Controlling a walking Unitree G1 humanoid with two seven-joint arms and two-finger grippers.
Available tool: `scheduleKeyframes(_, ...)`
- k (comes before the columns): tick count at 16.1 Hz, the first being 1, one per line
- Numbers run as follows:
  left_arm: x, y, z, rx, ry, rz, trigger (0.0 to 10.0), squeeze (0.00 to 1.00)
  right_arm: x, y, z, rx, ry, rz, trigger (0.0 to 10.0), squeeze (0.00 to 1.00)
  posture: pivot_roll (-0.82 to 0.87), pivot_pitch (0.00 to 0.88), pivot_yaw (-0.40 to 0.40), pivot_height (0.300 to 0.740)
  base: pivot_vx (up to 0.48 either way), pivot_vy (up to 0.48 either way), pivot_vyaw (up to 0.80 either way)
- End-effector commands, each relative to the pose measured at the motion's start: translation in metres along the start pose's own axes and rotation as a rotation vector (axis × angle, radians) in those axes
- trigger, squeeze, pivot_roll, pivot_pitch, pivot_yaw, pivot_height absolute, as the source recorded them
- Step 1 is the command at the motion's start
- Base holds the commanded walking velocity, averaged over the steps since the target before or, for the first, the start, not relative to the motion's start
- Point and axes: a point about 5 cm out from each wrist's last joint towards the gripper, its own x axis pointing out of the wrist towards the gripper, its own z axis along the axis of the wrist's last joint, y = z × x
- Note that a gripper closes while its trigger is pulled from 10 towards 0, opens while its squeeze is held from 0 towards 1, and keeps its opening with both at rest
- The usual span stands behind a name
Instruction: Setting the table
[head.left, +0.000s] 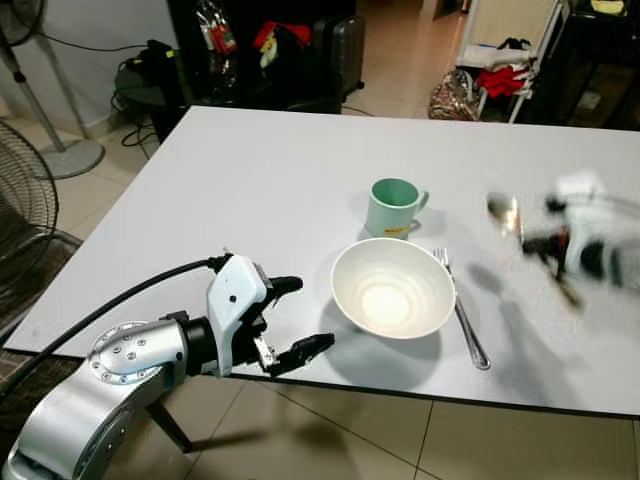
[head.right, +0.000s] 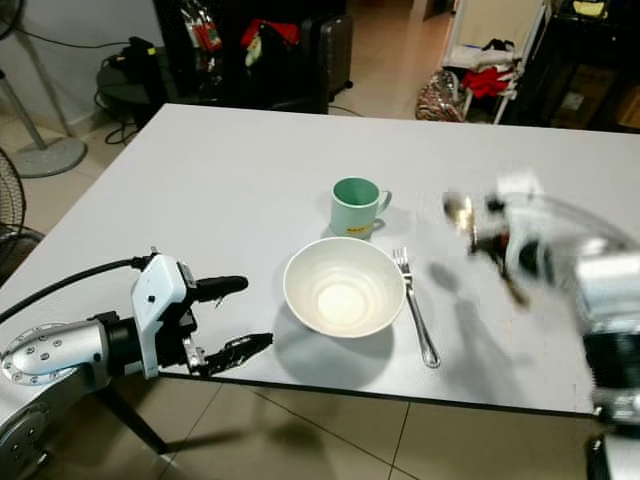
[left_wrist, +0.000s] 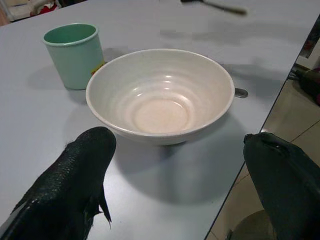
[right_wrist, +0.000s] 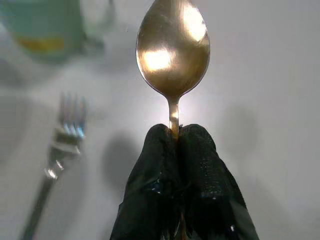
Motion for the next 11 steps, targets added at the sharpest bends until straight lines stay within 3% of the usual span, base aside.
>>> scheduleKeyframes(1, -0.002, 0.002, 0.003, 0.024, 0.003, 0.017, 10.0, 0.37, -0.003, 0.008, 0.012, -0.036, -0.046, 0.066, 0.0, 0.0, -0.11, 0.0, 0.016, 0.74, 0.0, 0.0, 0.0)
scheduleKeyframes(4, -0.003, 0.003, 0.002, 0.025, 0.006, 0.023, 10.0, 0.37, -0.016, 0.032, 0.052, -0.192, -0.148, 0.242, 0.0, 0.0, -0.11, 0.0, 0.012, 0.74, 0.0, 0.0, 0.0)
scheduleKeyframes(8, -0.005, 0.006, 0.003, 0.027, 0.013, 0.029, 10.0, 0.37, -0.011, 0.083, 0.049, -0.429, -0.103, 0.5, 0.0, 0.0, -0.1, 0.0, 0.017, 0.74, 0.0, 0.0, 0.0)
scheduleKeyframes(9, -0.006, 0.007, 0.003, 0.033, 0.018, 0.03, 10.0, 0.36, -0.009, 0.087, 0.049, -0.472, -0.088, 0.516, 0.7, 0.0, -0.1, 0.0, 0.015, 0.74, 0.0, 0.0, 0.0)
scheduleKeyframes(10, -0.005, 0.008, 0.003, 0.039, 0.023, 0.032, 10.0, 0.36, -0.008, 0.089, 0.051, -0.489, -0.084, 0.532, 2.2, 0.0, -0.1, 0.0, 0.013, 0.74, 0.0, 0.0, 0.0)
scheduleKeyframes(11, -0.004, 0.009, 0.004, 0.042, 0.022, 0.033, 10.0, 0.36, -0.006, 0.09, 0.049, -0.537, -0.062, 0.55, 4.7, 0.0, -0.1, 0.0, 0.013, 0.74, 0.0, 0.0, 0.0)
